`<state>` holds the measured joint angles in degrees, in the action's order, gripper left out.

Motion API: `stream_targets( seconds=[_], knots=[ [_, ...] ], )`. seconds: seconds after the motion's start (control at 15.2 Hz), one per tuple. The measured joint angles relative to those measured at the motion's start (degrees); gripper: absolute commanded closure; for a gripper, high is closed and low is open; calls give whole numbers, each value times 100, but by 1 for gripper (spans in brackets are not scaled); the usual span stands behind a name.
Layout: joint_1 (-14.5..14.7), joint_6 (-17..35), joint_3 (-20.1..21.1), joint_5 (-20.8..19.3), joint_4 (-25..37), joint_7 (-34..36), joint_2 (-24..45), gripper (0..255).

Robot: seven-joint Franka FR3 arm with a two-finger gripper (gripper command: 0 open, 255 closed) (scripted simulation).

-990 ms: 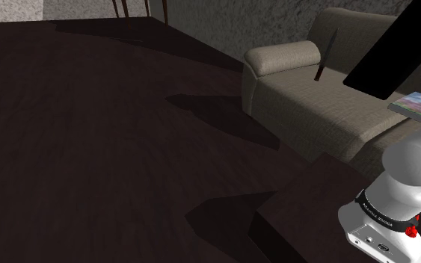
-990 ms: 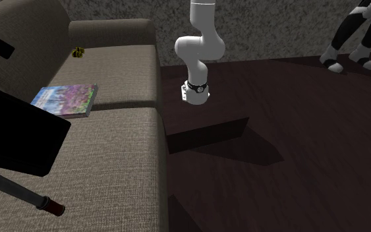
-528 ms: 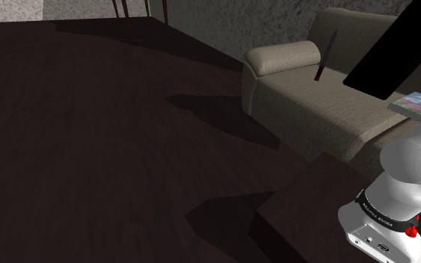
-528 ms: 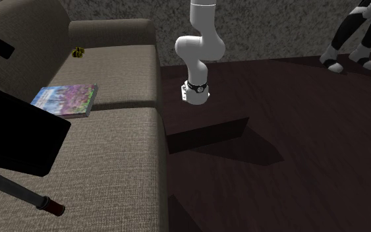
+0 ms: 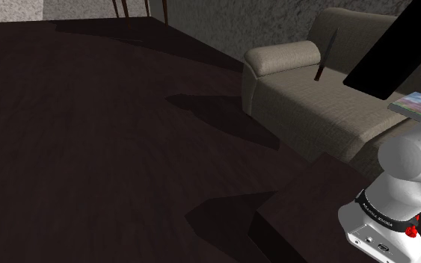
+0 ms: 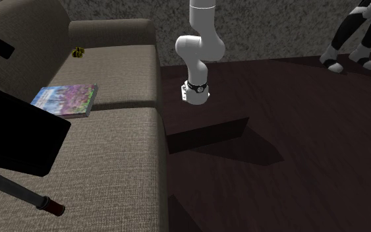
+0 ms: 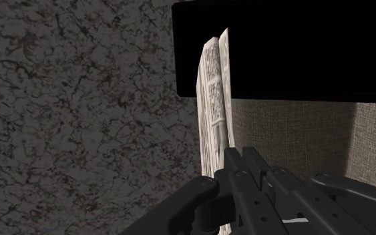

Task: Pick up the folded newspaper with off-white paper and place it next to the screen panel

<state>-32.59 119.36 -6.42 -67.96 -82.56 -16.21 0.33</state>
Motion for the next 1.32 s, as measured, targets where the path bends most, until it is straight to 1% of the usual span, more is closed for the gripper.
stream_targets(
  seconds=[0.33, 1.32],
  knots=[
    [-28, 187, -28, -189, -468, 359, -114, 255],
    [-50, 493, -28, -813, -1668, 1458, -344, 255]
  ],
)
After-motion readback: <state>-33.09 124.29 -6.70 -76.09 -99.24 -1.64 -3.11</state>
